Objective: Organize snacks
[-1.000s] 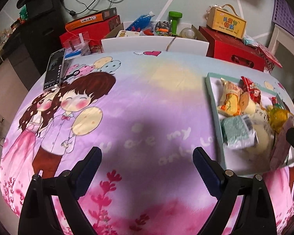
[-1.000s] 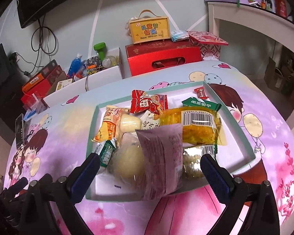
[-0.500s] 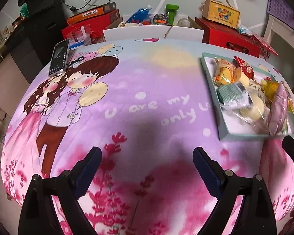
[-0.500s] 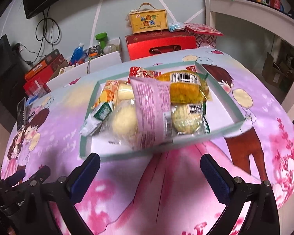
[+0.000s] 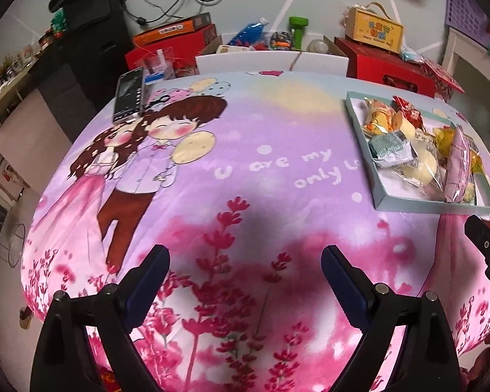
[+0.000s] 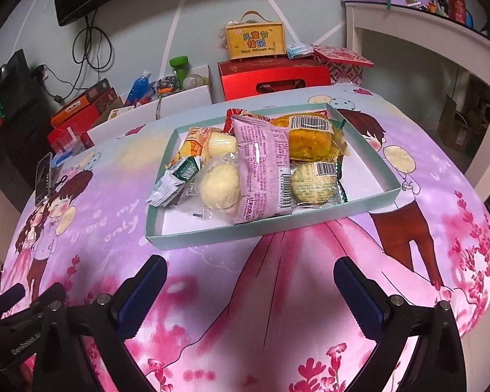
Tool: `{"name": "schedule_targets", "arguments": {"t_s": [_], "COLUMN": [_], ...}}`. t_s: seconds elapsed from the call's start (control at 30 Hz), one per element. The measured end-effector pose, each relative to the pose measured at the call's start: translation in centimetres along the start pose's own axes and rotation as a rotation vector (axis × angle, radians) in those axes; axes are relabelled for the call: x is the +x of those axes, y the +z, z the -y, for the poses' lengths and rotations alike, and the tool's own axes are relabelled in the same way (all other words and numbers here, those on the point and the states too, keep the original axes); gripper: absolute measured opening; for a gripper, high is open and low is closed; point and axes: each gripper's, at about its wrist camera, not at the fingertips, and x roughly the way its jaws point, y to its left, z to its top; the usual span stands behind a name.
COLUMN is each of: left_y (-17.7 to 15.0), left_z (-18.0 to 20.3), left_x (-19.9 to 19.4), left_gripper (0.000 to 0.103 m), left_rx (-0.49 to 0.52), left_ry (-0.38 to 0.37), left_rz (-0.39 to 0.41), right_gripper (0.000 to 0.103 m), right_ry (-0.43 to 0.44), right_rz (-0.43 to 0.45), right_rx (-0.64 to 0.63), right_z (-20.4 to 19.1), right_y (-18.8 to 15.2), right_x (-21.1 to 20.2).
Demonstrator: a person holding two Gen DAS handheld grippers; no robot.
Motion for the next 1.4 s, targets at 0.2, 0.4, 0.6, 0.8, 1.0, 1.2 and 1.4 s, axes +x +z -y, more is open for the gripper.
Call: {"name": "schedule_targets", "arguments": {"t_s": [0.2, 0.4, 0.6, 0.8, 1.0, 1.2, 1.4], "left_y": [-0.4, -0.9, -0.9, -0.9, -1.0, -1.0, -1.1], "left_z": [-1.6, -2.2, -1.2, 0.3, 0.8, 1.0, 1.3], "left_x": [0.4, 0.4, -0.4, -0.9, -1.1, -1.4, -1.5], "left_gripper": [0.094, 0.094, 0.094, 0.094, 0.094, 0.094, 0.094], "left_rx": [-0.08, -0.115, -0.062, 0.014, 0.04, 0.042, 0.056], "left_ry": [0.016, 0.023, 0.052, 0.083, 0.098, 0.096, 0.083], "left_rz": [-0.005, -0.005, 0.04, 0.076, 0.087, 0.101, 0.109], "right_gripper": [0.103, 0.103, 0.103, 0.103, 0.103, 0.103, 0.103], "right_ry": [0.0, 0.014, 0.006, -0.003, -0.008, -0.011, -0.01], "right_rz": [0.017, 0.05, 0.052, 0.063, 0.07, 0.071, 0.073], "right_rx": [-0.04, -0.076, -0.096, -0.124, -0.131, -0.129, -0.118], "right_z": [-0.8, -1.7, -2.2, -2.8, -3.0, -2.9, -2.7], "right_y": [-0.2, -0.4, -0.5, -0.7, -0.7, -0.7, -0.6], "right_x": [-0.2, -0.8, -0.7, -0.8, -0.9, -1.0, -1.0]}}
